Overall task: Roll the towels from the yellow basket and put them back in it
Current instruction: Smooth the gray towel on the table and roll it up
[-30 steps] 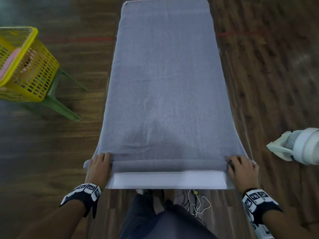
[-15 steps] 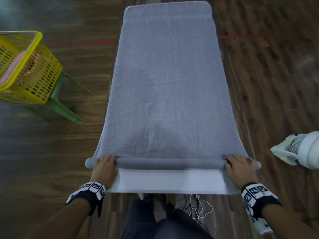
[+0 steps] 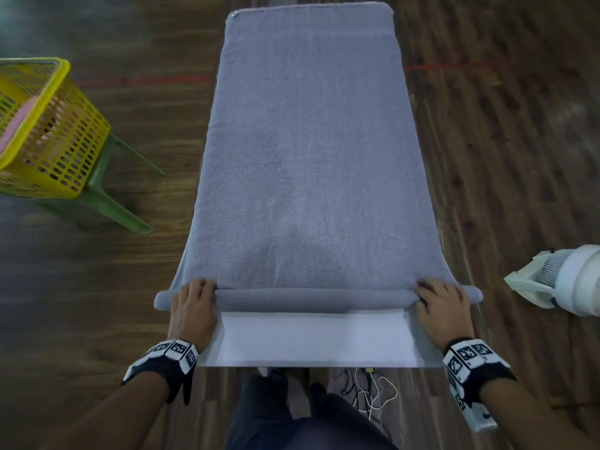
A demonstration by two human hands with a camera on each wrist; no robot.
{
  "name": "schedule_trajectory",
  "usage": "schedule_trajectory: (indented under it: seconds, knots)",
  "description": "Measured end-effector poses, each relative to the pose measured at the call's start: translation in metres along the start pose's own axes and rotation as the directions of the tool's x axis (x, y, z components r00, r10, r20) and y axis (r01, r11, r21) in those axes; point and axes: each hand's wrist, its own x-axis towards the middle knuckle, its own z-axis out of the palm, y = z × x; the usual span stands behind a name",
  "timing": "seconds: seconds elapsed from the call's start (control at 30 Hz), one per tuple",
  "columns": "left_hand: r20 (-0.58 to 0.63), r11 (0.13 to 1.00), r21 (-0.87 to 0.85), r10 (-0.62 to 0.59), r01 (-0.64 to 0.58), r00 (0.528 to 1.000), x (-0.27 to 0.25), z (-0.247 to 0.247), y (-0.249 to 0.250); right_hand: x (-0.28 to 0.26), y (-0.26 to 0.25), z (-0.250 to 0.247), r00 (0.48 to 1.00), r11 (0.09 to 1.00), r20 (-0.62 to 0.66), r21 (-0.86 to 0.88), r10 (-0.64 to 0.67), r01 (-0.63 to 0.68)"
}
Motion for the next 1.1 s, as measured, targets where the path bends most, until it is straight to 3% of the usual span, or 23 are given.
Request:
schedule_trajectory:
  seconds: [0.07, 0.17, 0.3, 0.47, 0.53, 0.63, 0.73, 0.93, 1.1]
  knots:
    - [-0.02, 0.997, -0.066, 0.033, -0.034, 0.999, 0.002, 0.002, 0.004, 0.0, 0.0, 0.004, 1.0, 1.0, 0.017, 0.014, 0.023, -0.023]
    - [0.044, 0.991, -0.106, 0.092, -0.087, 0.995, -0.01, 0.011, 0.001, -0.017, 0.0, 0.012, 0.999, 0.998, 0.05, 0.063, -0.018, 0.014]
    - [0.101, 0.994, -0.047, 0.103, -0.098, 0.99, -0.012, 0.012, -0.002, -0.018, 0.001, 0.003, 0.998, 0.998, 0.056, 0.051, 0.024, -0.027]
    - [-0.006, 0.994, -0.096, 0.047, -0.048, 0.999, 0.008, 0.009, 0.002, 0.021, 0.002, -0.009, 0.998, 0.994, 0.021, 0.093, 0.059, -0.06]
    - [-0.007, 0.992, -0.073, 0.104, -0.104, 0.995, 0.003, 0.014, 0.003, 0.021, 0.004, -0.007, 0.998, 0.987, 0.026, 0.15, 0.056, -0.06]
    - [0.052, 0.989, -0.072, 0.13, -0.126, 0.99, -0.01, 0.018, -0.003, 0.004, 0.005, 0.003, 0.995, 0.994, 0.09, 0.107, -0.028, 0.019]
    - [0.122, 0.993, -0.078, 0.1, -0.09, 0.987, -0.003, 0.012, -0.007, 0.0, 0.005, -0.001, 0.993, 0.999, 0.12, 0.036, 0.005, -0.01]
    - [-0.03, 0.986, -0.146, 0.072, -0.076, 0.997, 0.021, 0.004, 0.008, 0.02, -0.005, -0.01, 0.999, 0.993, 0.012, 0.116, 0.029, -0.031]
    - [0.09, 0.98, -0.155, 0.137, -0.122, 0.986, 0.0, 0.013, -0.003, -0.005, -0.003, 0.002, 0.994, 0.995, 0.11, 0.09, 0.022, -0.032]
